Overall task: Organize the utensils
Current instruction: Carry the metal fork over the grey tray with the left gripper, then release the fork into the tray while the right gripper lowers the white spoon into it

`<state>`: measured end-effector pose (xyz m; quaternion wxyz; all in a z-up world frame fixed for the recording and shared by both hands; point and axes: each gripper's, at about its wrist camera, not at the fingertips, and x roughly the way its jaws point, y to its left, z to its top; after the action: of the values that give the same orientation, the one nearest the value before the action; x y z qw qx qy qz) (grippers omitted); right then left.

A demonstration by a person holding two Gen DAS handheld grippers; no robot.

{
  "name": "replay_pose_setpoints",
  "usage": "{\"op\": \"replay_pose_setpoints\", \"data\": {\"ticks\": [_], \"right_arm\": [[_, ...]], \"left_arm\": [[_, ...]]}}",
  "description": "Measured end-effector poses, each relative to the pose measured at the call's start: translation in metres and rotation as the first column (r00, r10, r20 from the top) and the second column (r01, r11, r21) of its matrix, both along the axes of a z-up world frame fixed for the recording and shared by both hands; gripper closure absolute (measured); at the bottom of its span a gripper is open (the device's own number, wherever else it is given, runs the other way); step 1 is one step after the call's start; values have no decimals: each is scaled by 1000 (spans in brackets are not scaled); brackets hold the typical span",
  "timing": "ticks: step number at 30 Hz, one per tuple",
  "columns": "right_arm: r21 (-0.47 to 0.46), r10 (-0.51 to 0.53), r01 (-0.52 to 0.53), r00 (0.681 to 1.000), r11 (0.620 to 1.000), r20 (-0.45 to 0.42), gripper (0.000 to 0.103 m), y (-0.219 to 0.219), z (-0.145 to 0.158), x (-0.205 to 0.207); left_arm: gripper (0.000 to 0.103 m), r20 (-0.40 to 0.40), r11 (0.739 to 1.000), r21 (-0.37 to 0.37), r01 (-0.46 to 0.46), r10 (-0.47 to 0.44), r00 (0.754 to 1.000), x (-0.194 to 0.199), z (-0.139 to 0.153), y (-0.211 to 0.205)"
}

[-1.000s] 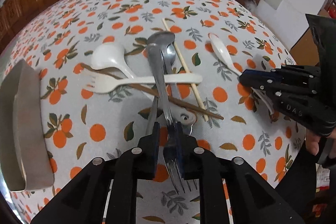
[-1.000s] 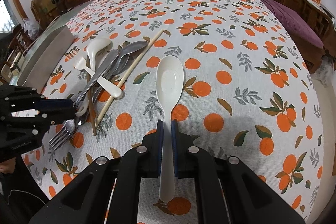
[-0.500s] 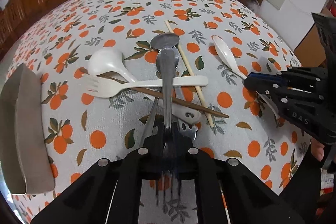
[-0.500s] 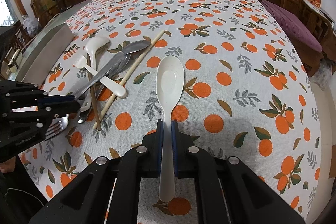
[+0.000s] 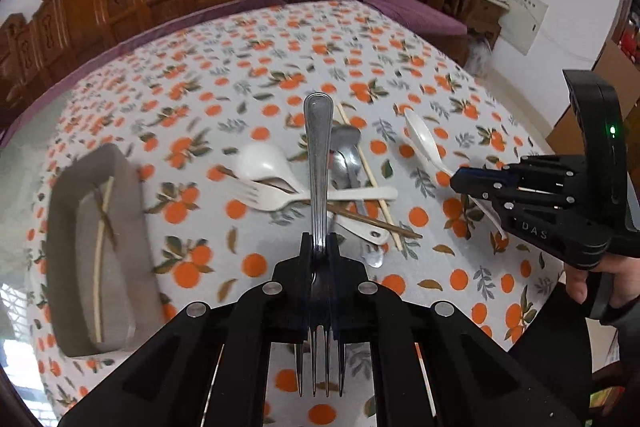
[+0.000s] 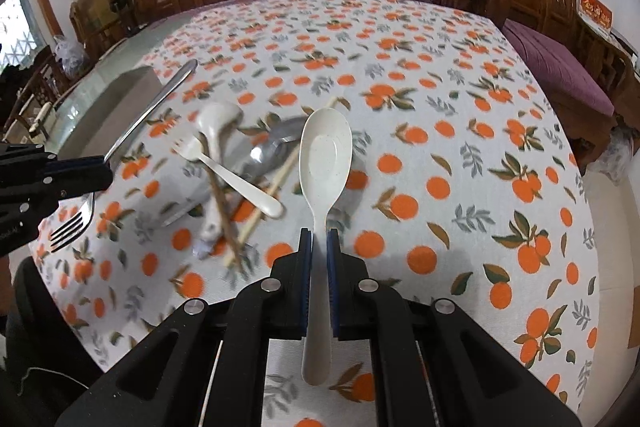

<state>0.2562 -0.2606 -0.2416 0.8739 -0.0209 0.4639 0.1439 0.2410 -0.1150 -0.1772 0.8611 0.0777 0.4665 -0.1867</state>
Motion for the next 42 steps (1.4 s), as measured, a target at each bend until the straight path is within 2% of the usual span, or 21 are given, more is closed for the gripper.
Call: {"op": "replay_pose_setpoints", "data": {"ticks": [7,18,28,42], "right_arm": [[18,36,-37,999,999,39,94,31,22,-2],[39,124,-127,991,991,58,94,101,40,8],[50,199,-200,980,978,32,94,154,46,28],[54,246,-248,969,967,29,94,186,56,37]], "left_arm": [[97,23,999,-14,-39,39,999,0,16,38],[97,19,984,-14,-175,175,984,19,20,124],[97,-65,964,1,-266,266,962,49,-8,180],[97,-131,952,19,-305,305,943,75,-40,199]]}}
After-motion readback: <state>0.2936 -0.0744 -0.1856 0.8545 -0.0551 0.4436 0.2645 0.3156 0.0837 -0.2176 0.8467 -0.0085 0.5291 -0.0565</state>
